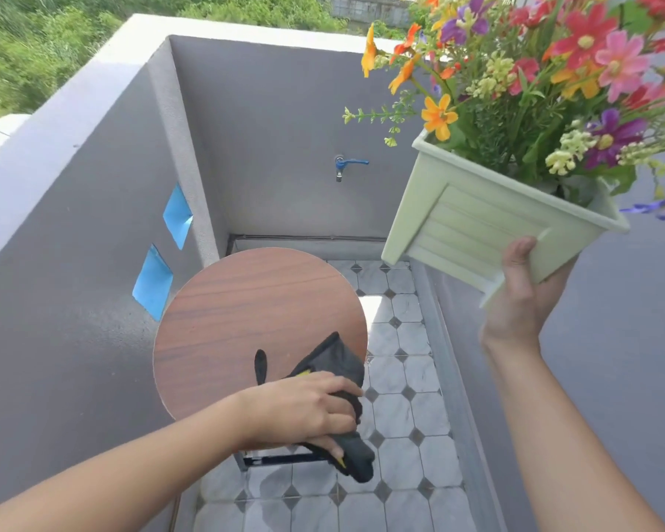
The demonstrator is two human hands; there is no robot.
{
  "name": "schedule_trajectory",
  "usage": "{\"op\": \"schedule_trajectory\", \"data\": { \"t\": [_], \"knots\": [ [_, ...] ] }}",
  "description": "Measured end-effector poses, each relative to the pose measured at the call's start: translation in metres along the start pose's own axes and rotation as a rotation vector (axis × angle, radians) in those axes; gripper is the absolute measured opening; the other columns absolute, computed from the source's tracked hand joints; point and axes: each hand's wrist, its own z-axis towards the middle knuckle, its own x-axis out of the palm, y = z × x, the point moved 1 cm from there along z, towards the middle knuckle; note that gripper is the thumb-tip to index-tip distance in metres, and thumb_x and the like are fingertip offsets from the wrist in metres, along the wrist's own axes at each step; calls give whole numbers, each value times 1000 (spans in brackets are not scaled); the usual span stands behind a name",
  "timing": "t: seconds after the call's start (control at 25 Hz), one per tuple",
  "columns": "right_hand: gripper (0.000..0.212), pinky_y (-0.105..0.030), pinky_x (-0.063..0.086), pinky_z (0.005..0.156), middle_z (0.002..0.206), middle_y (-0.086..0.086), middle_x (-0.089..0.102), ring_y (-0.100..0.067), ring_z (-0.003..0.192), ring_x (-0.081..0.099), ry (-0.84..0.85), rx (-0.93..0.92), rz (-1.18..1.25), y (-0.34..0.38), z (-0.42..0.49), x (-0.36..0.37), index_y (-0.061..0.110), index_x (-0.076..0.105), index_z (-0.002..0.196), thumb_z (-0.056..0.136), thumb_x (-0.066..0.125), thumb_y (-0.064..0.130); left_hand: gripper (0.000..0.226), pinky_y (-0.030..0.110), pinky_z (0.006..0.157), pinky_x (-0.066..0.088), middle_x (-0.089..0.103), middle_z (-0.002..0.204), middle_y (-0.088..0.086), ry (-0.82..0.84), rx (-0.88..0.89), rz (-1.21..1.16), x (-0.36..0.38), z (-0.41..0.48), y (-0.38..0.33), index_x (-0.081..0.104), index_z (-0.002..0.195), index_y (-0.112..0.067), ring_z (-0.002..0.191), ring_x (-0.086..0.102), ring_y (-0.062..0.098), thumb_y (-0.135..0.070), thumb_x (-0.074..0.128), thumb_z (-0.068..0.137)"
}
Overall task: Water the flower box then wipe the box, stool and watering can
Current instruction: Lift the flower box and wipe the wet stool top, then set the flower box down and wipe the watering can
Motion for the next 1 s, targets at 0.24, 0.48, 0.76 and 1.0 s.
{"op": "schedule_trajectory", "data": {
  "t": [0.24,0.48,0.76,1.0],
  "knots": [
    [51,-16,42,91,117,6,52,3,104,55,44,38,5,7,-9,10,17,33,135,89,55,17,38,25,72,47,58,74,-3,-175,-188,-26,-11,-71,-30,48,75,-14,91,55,16,-48,48,94],
    [61,-21,44,95,123,-6,50,-6,107,55,82,116,31,14,-29,33,8,31,140,86,56,21,46,18,52,39,55,58,-10,-996,-1316,-427,-56,-125,-3,51,67,-19,59,52,8,-61,46,85],
    [49,-17,48,84,105,4,58,0,94,60,232,264,110,3,-86,70,12,43,128,83,56,21,32,53,64,58,74,92,14,-1575,-1088,-1287,-121,-84,6,56,117,-3,72,70,36,-26,53,95],
    [45,-42,49,89,101,12,64,-14,100,62,294,318,-89,-27,-137,72,44,53,110,72,63,66,6,35,66,57,74,80,-9,-1252,-1137,-1000,-101,-81,-24,64,90,-28,77,69,15,-27,66,85]
  ]
}}
